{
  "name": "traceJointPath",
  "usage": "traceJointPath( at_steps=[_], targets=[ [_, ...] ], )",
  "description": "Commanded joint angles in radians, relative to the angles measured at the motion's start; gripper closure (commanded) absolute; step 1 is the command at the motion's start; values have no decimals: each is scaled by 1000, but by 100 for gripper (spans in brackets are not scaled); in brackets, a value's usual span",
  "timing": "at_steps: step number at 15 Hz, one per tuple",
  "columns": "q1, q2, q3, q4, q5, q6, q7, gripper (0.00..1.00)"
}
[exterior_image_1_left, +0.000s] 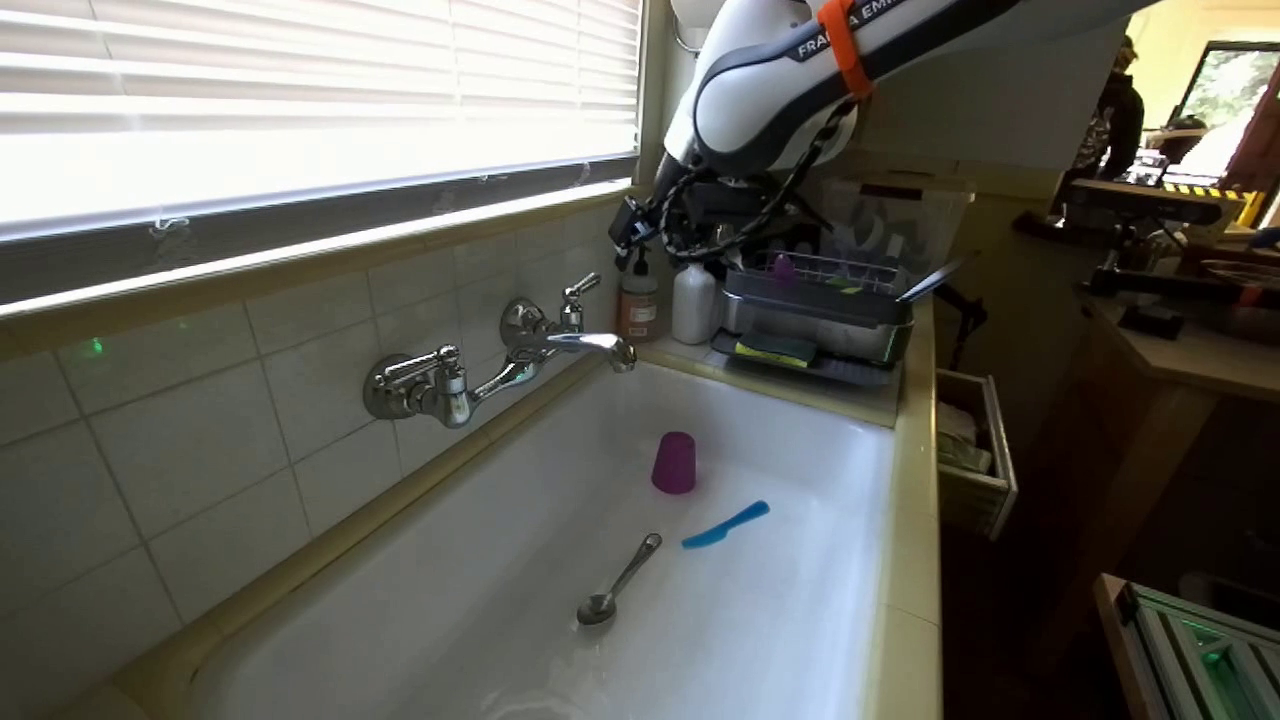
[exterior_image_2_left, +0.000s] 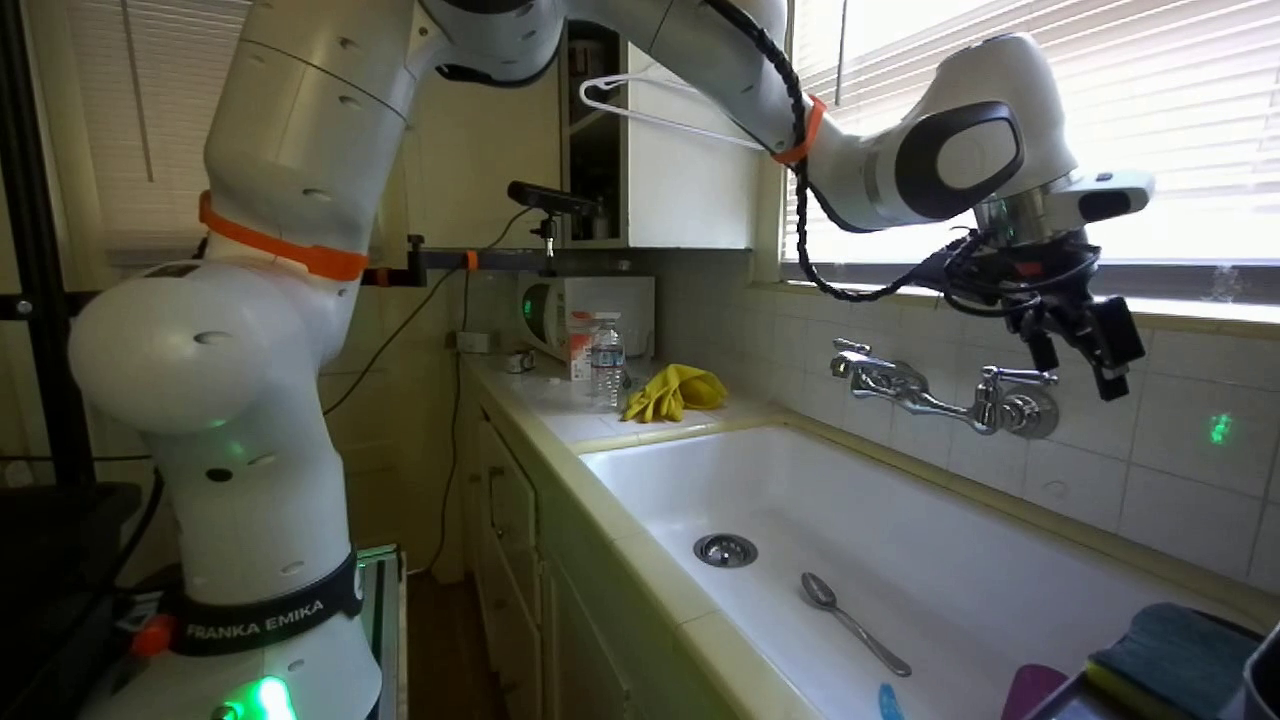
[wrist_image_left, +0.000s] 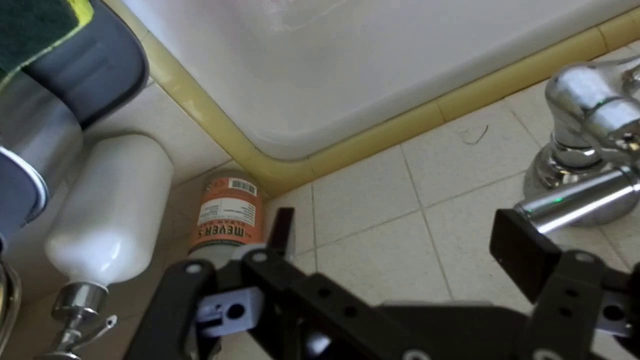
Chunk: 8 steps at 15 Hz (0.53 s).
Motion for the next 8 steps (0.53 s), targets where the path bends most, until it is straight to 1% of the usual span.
traceJointPath(
  at_steps=[1,8],
  targets=[
    [-11,50,22,85,14,-2,-50,0],
    [-33,174,66,234,29,-39,-152,0]
  ],
)
